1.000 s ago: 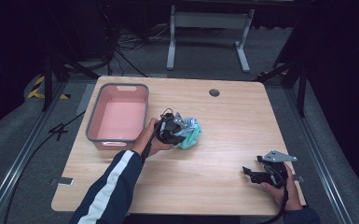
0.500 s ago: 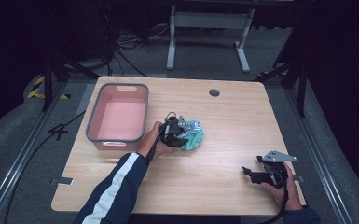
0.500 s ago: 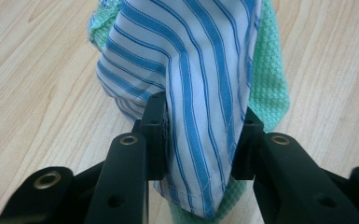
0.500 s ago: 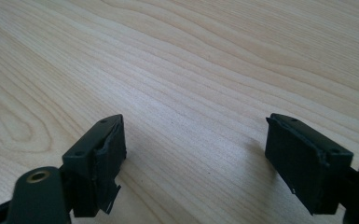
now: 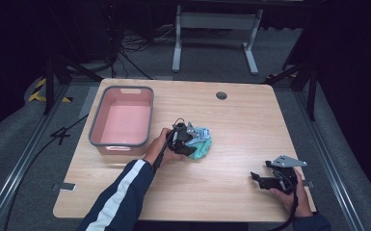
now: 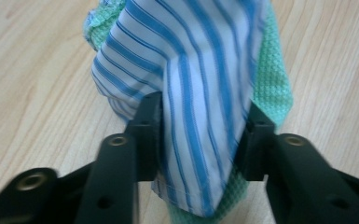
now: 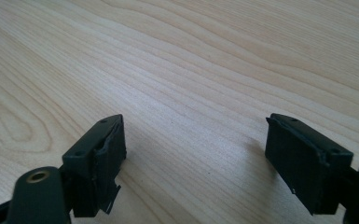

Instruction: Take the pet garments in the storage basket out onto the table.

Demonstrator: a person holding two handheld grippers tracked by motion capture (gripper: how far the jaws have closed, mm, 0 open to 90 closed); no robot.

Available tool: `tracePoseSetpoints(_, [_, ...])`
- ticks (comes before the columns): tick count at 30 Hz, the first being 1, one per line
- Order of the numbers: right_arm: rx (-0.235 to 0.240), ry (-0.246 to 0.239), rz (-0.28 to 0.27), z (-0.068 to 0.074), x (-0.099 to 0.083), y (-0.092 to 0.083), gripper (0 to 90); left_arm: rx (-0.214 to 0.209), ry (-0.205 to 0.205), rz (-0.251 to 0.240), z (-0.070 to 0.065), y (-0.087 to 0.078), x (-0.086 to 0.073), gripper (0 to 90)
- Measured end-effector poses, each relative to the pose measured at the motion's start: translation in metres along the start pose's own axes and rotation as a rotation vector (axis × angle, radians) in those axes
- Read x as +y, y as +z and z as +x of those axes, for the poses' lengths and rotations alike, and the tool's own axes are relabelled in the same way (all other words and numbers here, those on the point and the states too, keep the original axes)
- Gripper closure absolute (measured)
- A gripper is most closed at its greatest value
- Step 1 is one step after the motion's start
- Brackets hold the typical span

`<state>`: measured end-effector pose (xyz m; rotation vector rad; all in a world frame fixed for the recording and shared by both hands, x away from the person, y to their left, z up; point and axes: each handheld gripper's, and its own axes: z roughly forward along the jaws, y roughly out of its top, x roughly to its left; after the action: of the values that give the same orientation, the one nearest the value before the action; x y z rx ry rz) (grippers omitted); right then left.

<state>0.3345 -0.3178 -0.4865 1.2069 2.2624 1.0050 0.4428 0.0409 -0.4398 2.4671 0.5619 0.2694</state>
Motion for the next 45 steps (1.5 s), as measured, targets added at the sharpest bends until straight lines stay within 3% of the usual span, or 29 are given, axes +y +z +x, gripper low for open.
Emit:
tracePoseSetpoints(2, [0.000,0.000,0.000,0.000,0.000,0.000,20.7,-0.031,-0.025,-0.040,0.000,-0.006,0.001,47.4])
tracePoseSetpoints(9, [0.003,0.001,0.000,0.000,0.000,0.000,20.7,0.003,-0.023,-0.084,-0.002,-0.024,0.005,32.9])
tracePoseSetpoints(17, [0.003,0.001,0.000,0.000,0.000,0.000,20.7,0.050,0.011,-0.072,-0.005,-0.038,0.005,20.1])
tracePoseSetpoints(27, [0.003,0.002,0.001,0.000,0.000,0.000,20.7,0.106,0.090,-0.059,-0.013,-0.062,-0.001,21.7])
tracePoseSetpoints(41, [0.004,0.002,0.001,0.000,0.000,0.000,20.7,0.097,0.183,-0.036,-0.034,-0.096,-0.027,23.2])
tracePoseSetpoints(45, [0.003,0.002,0.001,0.000,0.000,0.000,20.6,0.114,0.212,-0.011,-0.038,-0.102,-0.039,22.7])
